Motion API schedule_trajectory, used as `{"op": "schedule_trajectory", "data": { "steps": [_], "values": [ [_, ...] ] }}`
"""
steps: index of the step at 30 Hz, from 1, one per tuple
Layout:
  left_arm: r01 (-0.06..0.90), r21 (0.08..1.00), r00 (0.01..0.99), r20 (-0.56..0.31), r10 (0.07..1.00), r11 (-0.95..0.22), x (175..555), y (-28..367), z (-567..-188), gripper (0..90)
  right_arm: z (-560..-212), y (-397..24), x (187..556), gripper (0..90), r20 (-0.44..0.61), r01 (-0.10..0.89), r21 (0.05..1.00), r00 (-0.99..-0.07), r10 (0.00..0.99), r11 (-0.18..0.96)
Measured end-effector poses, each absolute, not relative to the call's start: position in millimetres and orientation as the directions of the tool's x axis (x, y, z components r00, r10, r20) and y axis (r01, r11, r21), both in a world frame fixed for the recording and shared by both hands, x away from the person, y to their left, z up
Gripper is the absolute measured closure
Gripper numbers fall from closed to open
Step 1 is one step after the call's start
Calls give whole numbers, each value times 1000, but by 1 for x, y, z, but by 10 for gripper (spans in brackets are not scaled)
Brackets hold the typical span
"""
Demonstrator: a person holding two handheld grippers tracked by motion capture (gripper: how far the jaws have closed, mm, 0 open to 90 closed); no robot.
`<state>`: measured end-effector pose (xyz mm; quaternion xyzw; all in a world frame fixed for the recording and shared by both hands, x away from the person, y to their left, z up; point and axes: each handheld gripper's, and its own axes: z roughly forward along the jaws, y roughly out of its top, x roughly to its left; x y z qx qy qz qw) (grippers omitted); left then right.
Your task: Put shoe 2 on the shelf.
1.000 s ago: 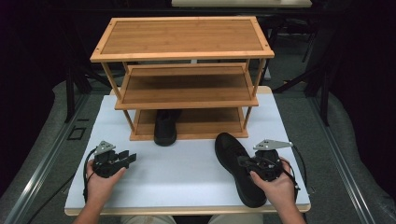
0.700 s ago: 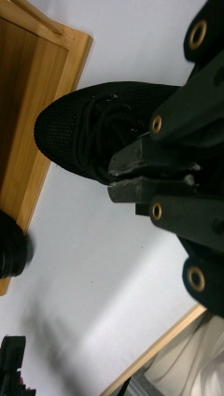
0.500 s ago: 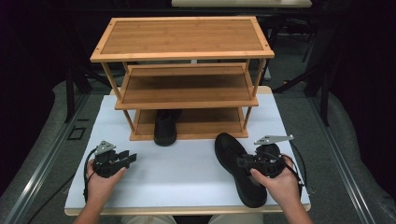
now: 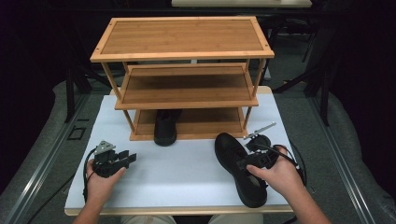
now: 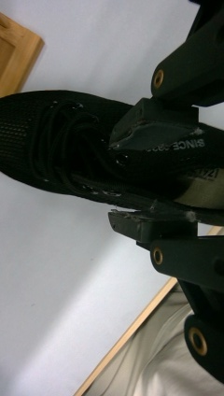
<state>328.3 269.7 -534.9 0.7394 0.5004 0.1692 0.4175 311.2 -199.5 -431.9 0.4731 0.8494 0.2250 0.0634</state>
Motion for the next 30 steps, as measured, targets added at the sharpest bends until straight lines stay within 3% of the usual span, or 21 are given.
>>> {"op": "schedule_trajectory", "data": {
  "steps": [16, 30],
  "values": [
    [604, 782, 441, -167, 882, -154, 329, 269, -536, 577, -438, -186, 336, 552, 107, 840, 227, -524, 845, 493],
    [603, 782, 445, -168, 880, -156, 329, 269, -536, 578, -453, -188, 340, 614, 129, 856, 173, -511, 850, 488]
  ]
}}
